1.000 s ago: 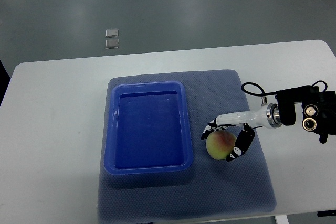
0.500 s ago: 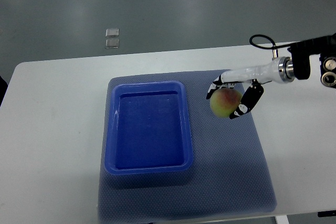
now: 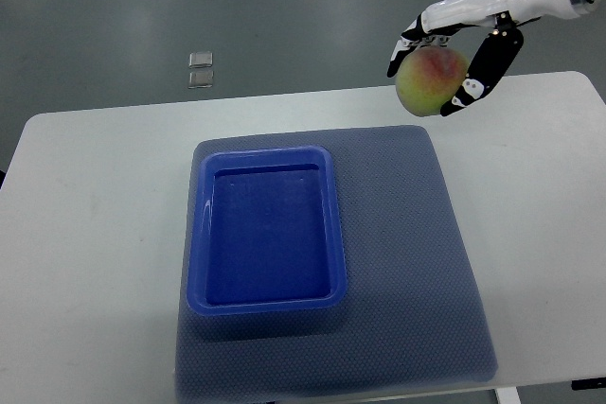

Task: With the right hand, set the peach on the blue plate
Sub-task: 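Raise the held peach higher, away from the mat, then carry the peach over the blue tray and lower it inside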

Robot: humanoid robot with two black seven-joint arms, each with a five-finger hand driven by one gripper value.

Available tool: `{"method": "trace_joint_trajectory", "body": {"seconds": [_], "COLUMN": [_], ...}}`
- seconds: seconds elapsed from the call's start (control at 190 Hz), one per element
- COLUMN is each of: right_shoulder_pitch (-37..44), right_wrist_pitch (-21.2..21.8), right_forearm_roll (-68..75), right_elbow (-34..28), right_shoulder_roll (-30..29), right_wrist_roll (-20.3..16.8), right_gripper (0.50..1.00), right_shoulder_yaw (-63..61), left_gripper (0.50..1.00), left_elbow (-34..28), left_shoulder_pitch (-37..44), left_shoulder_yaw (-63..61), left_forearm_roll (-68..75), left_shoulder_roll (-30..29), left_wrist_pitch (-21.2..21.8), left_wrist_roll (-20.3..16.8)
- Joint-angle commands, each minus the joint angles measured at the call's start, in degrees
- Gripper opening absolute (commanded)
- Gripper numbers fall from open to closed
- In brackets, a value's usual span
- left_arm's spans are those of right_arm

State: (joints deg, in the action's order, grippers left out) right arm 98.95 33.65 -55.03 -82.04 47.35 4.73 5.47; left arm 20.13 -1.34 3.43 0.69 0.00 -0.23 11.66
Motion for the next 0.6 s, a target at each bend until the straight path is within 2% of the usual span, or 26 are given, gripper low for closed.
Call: {"method": "trace_joint_trajectory", "body": {"seconds": [0.0,0.053,0.105,0.111,0.121,0.184,0.237,0.242,0.295,0.3,0.411,0.479,0.595], "right_shoulder_pitch": [0.4,0.2,0.2,-0.2,-0.3,-1.3,-1.3,-3.0,-3.1,-5.0,-9.3,-11.6,-14.6], "right_wrist_pitch": [-1.2,-1.7,-1.7,-2.3,-2.4,-3.0,-3.0,-3.2,-3.2,-3.4,-4.6,-5.2,-6.1], "right_forearm_roll": [1.7,2.4,2.4,2.5,2.5,2.5,2.5,2.3,2.3,1.9,1.2,1.2,1.2], "right_elbow": [3.9,7.5,7.5,11.9,12.9,18.1,18.1,22.0,22.0,25.9,32.6,35.2,38.2], "right_shoulder_roll": [-6.8,-11.4,-11.4,-16.5,-17.7,-24.2,-24.2,-29.0,-29.1,-34.3,-43.5,-47.3,-47.3], "right_wrist_roll": [-0.2,-0.1,-0.1,-0.1,-0.1,-0.1,-0.1,-0.1,-0.1,0.0,0.0,0.0,-0.1], "right_gripper": [0.5,0.5,0.5,0.5,0.5,0.5,0.5,0.5,0.5,0.5,0.5,0.5,0.5], "right_shoulder_yaw": [0.5,1.5,1.5,2.3,2.4,2.7,2.7,2.6,2.6,2.6,2.6,2.6,2.7], "left_gripper": [1.0,1.0,1.0,1.0,1.0,1.0,1.0,1.0,1.0,1.0,1.0,1.0,1.0], "left_elbow": [0.0,0.0,0.0,-0.1,-0.1,-0.2,-0.2,-0.2,-0.2,-0.2,-0.2,-0.1,-0.1], "left_shoulder_pitch": [0.0,0.0,0.0,0.0,0.0,0.0,0.0,0.0,0.0,0.0,0.0,0.0,0.0], "left_shoulder_yaw": [0.0,0.0,0.0,0.0,0.0,0.0,0.0,0.1,0.1,0.1,0.0,0.0,0.0], "left_forearm_roll": [0.0,0.0,0.0,0.0,0.0,-0.1,-0.1,-0.1,-0.1,-0.1,-0.1,-0.1,-0.1], "left_shoulder_roll": [0.0,0.0,0.0,0.0,0.0,0.0,0.0,0.0,0.0,0.0,0.0,0.0,0.0], "left_wrist_pitch": [0.0,0.0,0.0,0.0,0.0,0.0,0.0,0.0,0.0,0.1,0.0,0.0,0.0], "left_wrist_roll": [0.0,0.0,0.0,0.0,0.0,0.0,0.0,0.0,0.0,0.0,0.0,0.0,0.0]}}
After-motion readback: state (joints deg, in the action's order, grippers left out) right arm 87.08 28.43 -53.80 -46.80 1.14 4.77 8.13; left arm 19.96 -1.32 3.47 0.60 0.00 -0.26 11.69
